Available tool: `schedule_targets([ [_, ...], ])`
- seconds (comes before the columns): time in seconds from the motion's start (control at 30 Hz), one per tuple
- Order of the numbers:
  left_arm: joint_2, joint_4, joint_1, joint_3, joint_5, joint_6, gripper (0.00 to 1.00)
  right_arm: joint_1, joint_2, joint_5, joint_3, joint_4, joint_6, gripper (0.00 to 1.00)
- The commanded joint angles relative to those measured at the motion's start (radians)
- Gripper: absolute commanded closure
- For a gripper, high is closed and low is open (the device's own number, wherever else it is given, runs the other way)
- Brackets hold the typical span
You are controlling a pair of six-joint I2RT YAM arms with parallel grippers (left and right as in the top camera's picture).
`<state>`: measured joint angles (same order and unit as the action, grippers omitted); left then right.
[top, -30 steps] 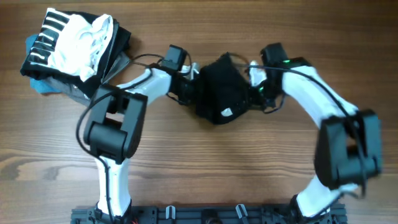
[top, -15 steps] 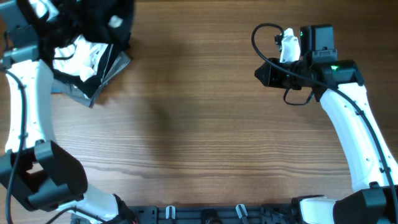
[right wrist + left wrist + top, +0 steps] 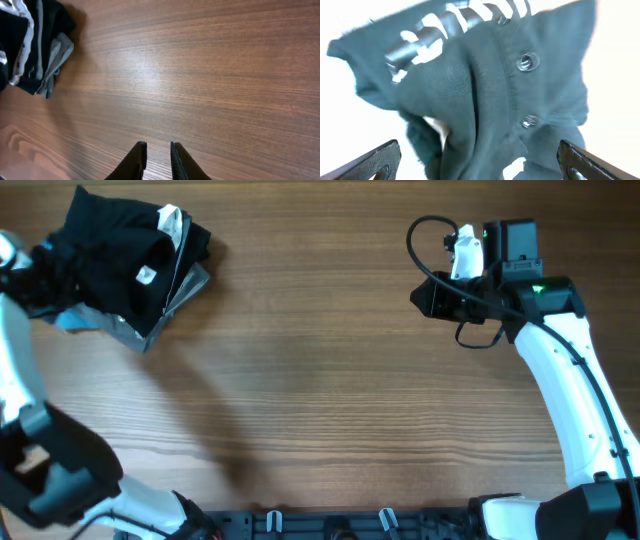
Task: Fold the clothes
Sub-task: 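Carry the folded shirt with the left gripper onto the clothes stack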
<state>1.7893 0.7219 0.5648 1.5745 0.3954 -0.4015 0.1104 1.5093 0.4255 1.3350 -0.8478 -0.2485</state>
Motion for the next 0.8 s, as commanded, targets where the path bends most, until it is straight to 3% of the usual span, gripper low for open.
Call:
schedule_targets([
  [0.0,-0.208,0.05,0.021,0.003,0.05,0.13,0.0,0.002,0.002,-0.008,0.002,0.028,0.024,0.79],
  [0.23,-0.364,0.076,0.002,0.003,0.053,0.165,0.0,0.001,-0.01,-0.007,0.002,0.041,0.046,0.78],
  [0.27,-0.365,0.093,-0.006,0.003,0.077,0.209,0.06,0.001,-0.013,-0.007,0.002,0.04,0.068,0.78],
  [0.37,-0.387,0.216,-0.095,0.003,0.291,0.511,0.14,0.001,-0.069,-0.01,0.032,0.031,0.092,0.77],
  [0.47,-0.485,0.33,-0.295,0.003,0.093,0.625,0.07,0.001,-0.192,-0.069,0.123,0.026,0.092,0.73],
  [0.5,-0.523,0.351,-0.365,0.003,0.006,0.63,0.0,0.001,-0.251,-0.092,0.162,0.019,0.092,0.69],
  [0.53,-0.562,0.362,-0.433,0.003,-0.085,0.627,0.0,0.001,-0.287,-0.093,0.18,0.019,0.092,0.64],
  [0.6,-0.632,0.376,-0.553,0.003,-0.29,0.499,0.0,0.001,-0.389,-0.093,0.19,0.021,0.092,0.49],
  [0.63,-0.657,0.393,-0.592,0.003,-0.365,0.423,0.0,0.001,-0.439,-0.093,0.19,0.006,0.092,0.37],
  [0.7,-0.678,0.422,-0.62,0.003,-0.389,0.416,0.0,0.001,-0.492,-0.093,0.19,-0.029,0.088,0.0],
  [0.77,-0.684,0.444,-0.622,0.003,-0.389,0.415,0.0,0.001,-0.531,-0.093,0.19,-0.06,0.088,0.0],
])
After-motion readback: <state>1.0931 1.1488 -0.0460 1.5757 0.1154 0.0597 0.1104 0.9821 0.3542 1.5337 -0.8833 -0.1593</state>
